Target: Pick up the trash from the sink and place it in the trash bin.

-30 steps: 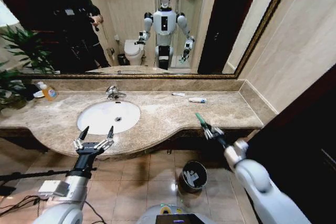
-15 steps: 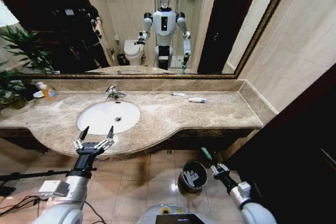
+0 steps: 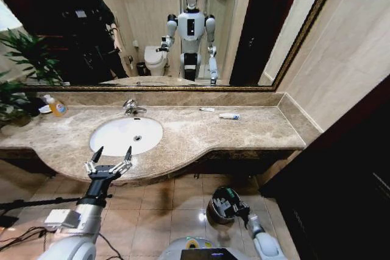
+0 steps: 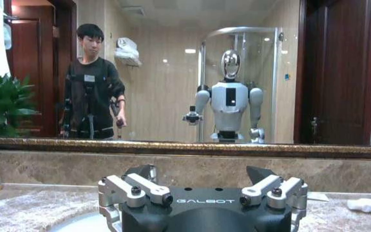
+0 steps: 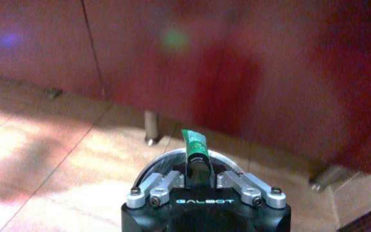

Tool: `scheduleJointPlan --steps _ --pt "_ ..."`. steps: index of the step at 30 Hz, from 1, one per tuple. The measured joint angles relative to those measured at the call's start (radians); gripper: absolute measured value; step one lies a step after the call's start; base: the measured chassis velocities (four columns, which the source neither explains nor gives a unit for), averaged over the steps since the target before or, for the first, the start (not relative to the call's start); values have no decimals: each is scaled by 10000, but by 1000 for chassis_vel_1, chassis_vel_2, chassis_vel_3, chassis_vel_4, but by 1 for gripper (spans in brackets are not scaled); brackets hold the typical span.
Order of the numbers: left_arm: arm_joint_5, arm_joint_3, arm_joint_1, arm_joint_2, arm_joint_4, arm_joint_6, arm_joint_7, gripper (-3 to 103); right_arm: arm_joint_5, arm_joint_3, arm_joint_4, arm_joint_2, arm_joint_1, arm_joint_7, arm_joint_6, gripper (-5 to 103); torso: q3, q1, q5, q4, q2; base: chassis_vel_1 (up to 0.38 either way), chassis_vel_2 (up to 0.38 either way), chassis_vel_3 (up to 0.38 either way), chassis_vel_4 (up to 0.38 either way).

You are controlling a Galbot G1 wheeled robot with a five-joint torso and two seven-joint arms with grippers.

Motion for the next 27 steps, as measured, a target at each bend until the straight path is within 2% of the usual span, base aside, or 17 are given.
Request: scheduleJointPlan --steps 10,21,22,24,25,27 --pt "0 0 0 0 0 0 0 100 -81 -18 -1616 166 910 20 150 20 0 0 -1 0 0 0 0 0 0" --pt "0 0 0 0 0 0 0 100 -103 -32 -1971 151 1282 29 207 20 -1 0 -3 1 0 0 0 0 0" --pt "0 0 0 0 -1 0 0 100 -102 -37 -1969 140 1280 25 241 17 0 0 -3 0 0 0 0 0 0" --pt "0 0 0 0 0 0 0 100 -95 -41 -1949 135 1272 21 262 25 -1 0 -3 0 1 0 0 0 0" --pt "0 0 0 0 0 0 0 100 -95 -41 -1949 135 1272 21 262 25 -1 0 -3 0 1 0 0 0 0" --pt "0 0 0 0 -1 0 0 100 -85 -38 -1925 163 1262 26 265 36 -1 -1 -2 0 1 0 0 0 0"
